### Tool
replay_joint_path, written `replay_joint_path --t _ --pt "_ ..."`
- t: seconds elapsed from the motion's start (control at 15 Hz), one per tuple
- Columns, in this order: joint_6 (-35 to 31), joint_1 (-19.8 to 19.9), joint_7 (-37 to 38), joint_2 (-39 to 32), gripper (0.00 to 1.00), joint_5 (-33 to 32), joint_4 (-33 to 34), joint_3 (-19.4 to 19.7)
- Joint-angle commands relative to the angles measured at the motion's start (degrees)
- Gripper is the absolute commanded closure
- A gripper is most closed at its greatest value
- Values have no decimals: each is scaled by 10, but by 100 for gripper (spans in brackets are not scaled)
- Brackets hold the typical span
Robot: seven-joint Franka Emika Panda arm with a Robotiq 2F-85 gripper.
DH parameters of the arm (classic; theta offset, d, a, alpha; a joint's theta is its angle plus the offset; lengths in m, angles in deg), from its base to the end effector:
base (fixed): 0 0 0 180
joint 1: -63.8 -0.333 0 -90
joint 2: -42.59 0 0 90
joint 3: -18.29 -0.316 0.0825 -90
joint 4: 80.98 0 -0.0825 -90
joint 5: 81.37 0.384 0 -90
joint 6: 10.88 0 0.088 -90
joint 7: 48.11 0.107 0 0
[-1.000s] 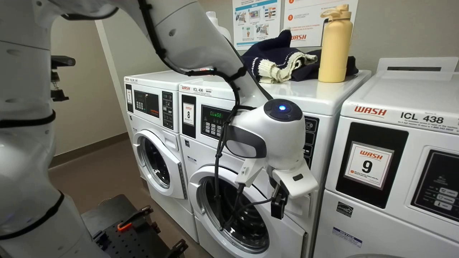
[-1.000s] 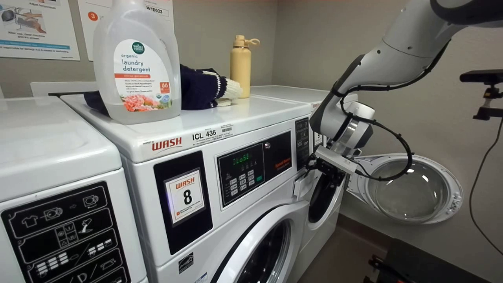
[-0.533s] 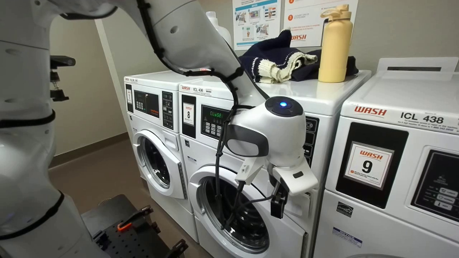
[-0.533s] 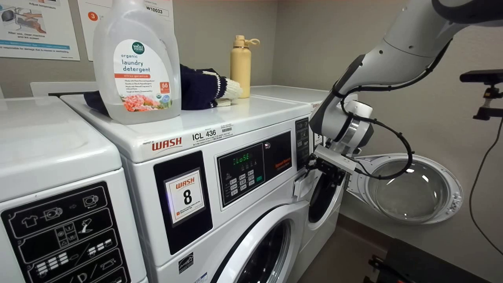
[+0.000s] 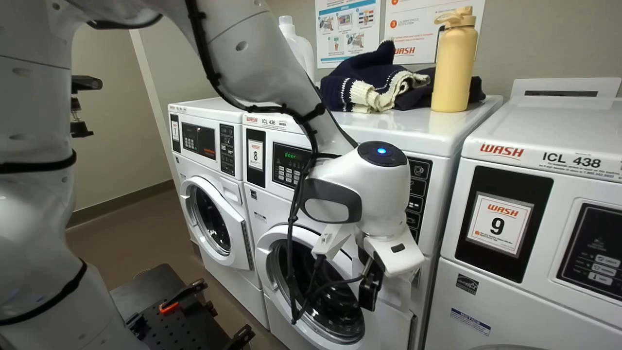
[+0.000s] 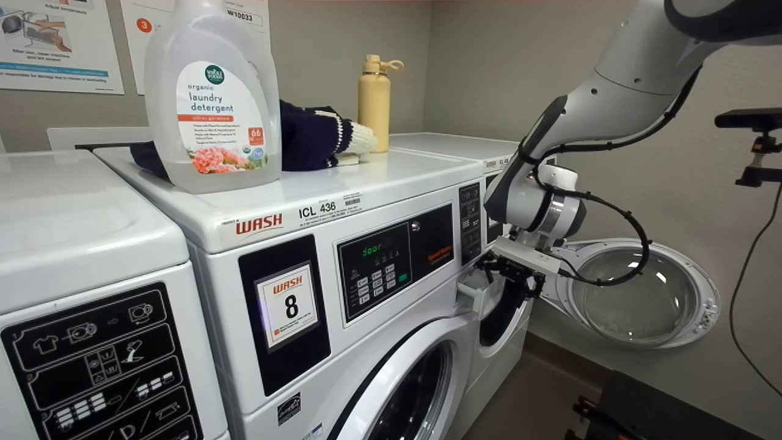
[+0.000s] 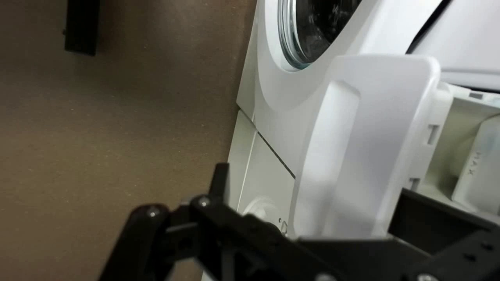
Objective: Open the detergent tray on the second washing machine
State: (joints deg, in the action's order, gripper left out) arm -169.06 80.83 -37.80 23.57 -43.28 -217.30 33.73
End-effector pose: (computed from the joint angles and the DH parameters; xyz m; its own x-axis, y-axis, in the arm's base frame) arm 0.4080 -0.2965 0.1925 0.2297 -0.9732 -0.0092 -0.9548 -0.2235 -0.1959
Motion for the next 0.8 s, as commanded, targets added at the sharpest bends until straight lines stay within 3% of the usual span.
replay_joint_path --t 0.0,0.73 --pt "11 -1 40 -4 0 -48 -12 14" --pt "24 -10 131 13 0 -167 -25 45"
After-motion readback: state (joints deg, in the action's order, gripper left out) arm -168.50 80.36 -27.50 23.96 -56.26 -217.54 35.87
